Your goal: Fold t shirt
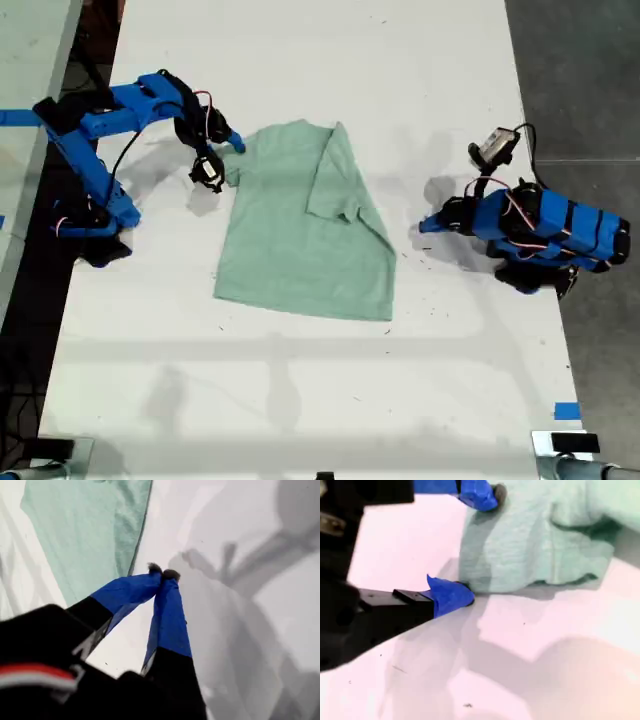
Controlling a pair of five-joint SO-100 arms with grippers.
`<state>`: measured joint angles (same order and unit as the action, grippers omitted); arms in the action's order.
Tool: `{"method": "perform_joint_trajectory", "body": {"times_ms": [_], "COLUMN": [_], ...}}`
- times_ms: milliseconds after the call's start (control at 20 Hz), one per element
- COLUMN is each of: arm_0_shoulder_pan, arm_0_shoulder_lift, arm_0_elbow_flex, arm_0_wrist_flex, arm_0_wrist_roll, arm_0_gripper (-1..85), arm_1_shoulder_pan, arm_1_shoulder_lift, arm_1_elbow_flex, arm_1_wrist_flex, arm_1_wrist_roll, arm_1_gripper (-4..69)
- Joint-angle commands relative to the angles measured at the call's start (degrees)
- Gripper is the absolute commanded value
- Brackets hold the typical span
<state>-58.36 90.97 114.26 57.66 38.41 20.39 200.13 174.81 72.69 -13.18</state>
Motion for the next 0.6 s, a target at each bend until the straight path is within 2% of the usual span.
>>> {"method": "perform_joint_trajectory", "body": {"times_ms": [0, 150, 250, 400, 550], "arm_0_shoulder_pan": [0.35, 0.53, 3.69, 10.37, 19.78], "arm_0_shoulder_lift": [-3.08, -1.58, 3.25, 3.69, -1.58], "arm_0_elbow_flex": [-2.20, -7.12, -11.43, -25.49, -39.81], "arm_0_wrist_flex": [0.53, 5.80, 10.20, 21.62, 25.84], "arm_0_wrist_roll": [-1.76, -1.93, -2.99, -8.96, -15.29], "arm_0_gripper": [0.0, 0.0, 0.0, 0.0, 0.0], "arm_1_shoulder_pan": [-0.70, -0.70, -0.70, -0.70, -0.70], "arm_1_shoulder_lift": [0.97, 0.97, 0.97, 0.97, 0.97], "arm_1_elbow_flex": [2.46, 2.46, 2.46, 2.46, 2.46], "arm_1_wrist_flex": [-0.18, -0.18, -0.18, -0.26, -0.26], "arm_1_wrist_roll": [-0.35, -0.44, -0.44, -0.53, -0.53], "arm_1_gripper": [1.0, 1.0, 1.0, 1.0, 1.0]}}
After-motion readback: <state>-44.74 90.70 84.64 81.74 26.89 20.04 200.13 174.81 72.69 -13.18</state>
